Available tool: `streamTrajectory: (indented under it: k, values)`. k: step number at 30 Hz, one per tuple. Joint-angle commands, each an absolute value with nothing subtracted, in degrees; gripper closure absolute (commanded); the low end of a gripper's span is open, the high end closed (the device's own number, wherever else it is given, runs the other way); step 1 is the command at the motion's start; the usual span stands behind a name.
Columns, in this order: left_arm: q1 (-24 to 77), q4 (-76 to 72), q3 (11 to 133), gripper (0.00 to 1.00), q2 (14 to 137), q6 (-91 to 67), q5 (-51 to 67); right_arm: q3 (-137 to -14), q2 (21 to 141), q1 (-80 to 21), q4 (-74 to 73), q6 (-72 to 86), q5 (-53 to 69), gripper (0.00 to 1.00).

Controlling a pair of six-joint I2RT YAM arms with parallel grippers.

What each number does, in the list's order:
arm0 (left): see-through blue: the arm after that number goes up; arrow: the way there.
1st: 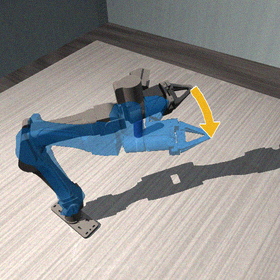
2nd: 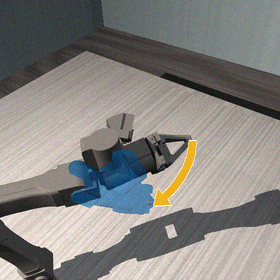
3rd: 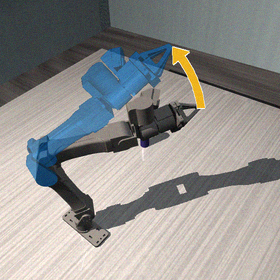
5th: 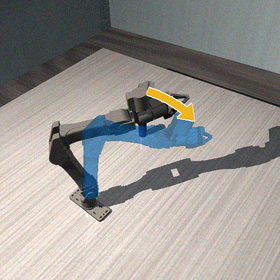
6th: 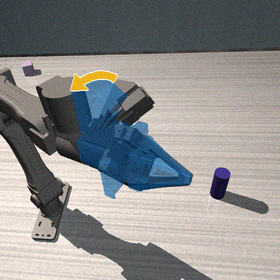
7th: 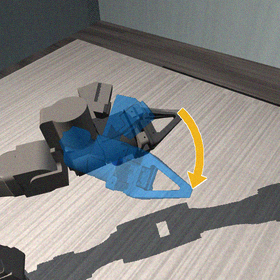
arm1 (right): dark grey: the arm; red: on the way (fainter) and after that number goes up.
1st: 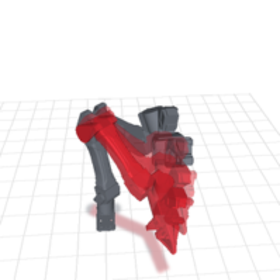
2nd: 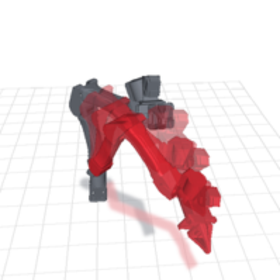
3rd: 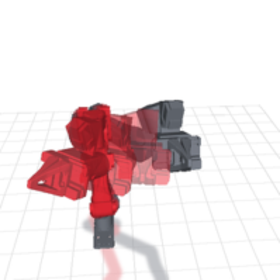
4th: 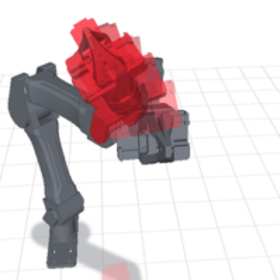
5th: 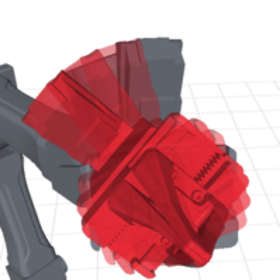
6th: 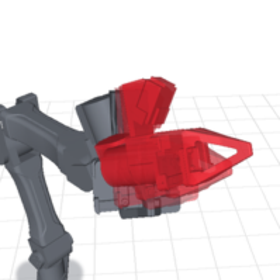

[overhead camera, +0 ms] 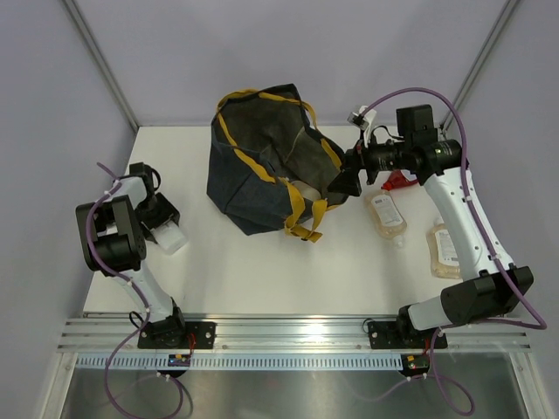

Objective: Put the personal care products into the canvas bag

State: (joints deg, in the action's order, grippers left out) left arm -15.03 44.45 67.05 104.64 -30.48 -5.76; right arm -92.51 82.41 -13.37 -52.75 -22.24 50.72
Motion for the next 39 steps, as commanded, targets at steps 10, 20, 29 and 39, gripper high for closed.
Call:
streamTrajectory:
  k: [10,20,29,39]
  values:
    - [-15.20,32.01,59.52,1.00,94.51,-21.27,15.69,-92.90,79.63,-5.81,-52.65,-20.13,55.89,0.01]
    - [-16.26,11.18,45.80,1.00,81.93,-32.86,42.41,-91.23,80.77,-3.25,-53.44,-17.32,61.17,0.01]
    - [-16.26,-2.01,36.83,1.00,72.08,-42.35,53.79,-88.86,79.28,-3.25,-54.40,-19.51,61.00,0.00]
    - [-13.19,-3.17,40.24,1.00,54.06,-54.56,50.19,-89.38,80.16,-3.43,-54.76,-19.34,59.24,0.00]
